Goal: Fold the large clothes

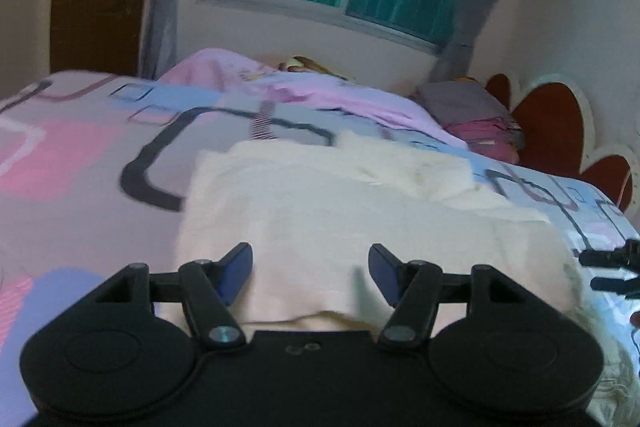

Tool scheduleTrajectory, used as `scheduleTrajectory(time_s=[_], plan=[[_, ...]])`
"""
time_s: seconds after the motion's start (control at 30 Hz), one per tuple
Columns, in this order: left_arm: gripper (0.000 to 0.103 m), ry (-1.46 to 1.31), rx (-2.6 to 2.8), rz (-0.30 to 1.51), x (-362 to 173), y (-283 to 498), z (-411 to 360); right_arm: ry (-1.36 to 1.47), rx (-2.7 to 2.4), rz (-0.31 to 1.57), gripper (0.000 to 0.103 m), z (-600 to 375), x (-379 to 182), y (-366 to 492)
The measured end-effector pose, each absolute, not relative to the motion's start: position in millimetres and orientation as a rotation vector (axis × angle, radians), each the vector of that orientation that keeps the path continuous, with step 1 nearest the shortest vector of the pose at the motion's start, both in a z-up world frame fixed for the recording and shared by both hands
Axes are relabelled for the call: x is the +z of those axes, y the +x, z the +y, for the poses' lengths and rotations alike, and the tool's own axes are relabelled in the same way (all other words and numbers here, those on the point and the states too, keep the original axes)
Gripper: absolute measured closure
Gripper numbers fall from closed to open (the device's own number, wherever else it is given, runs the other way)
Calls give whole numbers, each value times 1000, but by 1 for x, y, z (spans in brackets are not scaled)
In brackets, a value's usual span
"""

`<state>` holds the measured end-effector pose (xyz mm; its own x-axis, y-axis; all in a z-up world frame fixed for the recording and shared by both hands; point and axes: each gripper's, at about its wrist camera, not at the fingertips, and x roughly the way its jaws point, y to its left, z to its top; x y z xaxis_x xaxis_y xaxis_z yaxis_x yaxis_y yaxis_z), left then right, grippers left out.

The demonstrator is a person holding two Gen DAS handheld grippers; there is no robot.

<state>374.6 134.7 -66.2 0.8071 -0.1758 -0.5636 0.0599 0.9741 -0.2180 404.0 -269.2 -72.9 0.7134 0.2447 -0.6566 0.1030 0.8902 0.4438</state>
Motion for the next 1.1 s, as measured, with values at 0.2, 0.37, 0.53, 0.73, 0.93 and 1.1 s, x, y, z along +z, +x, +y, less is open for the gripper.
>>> scheduleTrajectory(time_s=[0.2, 0.37, 0.53, 0.73, 0.93, 1.1], plan=[[44, -184, -156, 665, -85, 390, 145, 368, 114, 840, 68, -241, -81, 425], [44, -141, -166, 672, -93, 391, 140, 253, 93, 704, 93, -234, -45, 420], [44, -123, -183, 702, -101, 394, 142, 103, 63, 681, 93, -226, -42, 422], [41, -78, -188, 746, -109, 399, 137, 143, 29, 830, 93, -234, -103, 433], [31, -59, -184, 695, -90, 391, 140, 152, -27, 750, 91, -240, -76, 425], [20, -55, -207, 601, -64, 413, 136, 123, 4, 658, 32, -227, -47, 441]])
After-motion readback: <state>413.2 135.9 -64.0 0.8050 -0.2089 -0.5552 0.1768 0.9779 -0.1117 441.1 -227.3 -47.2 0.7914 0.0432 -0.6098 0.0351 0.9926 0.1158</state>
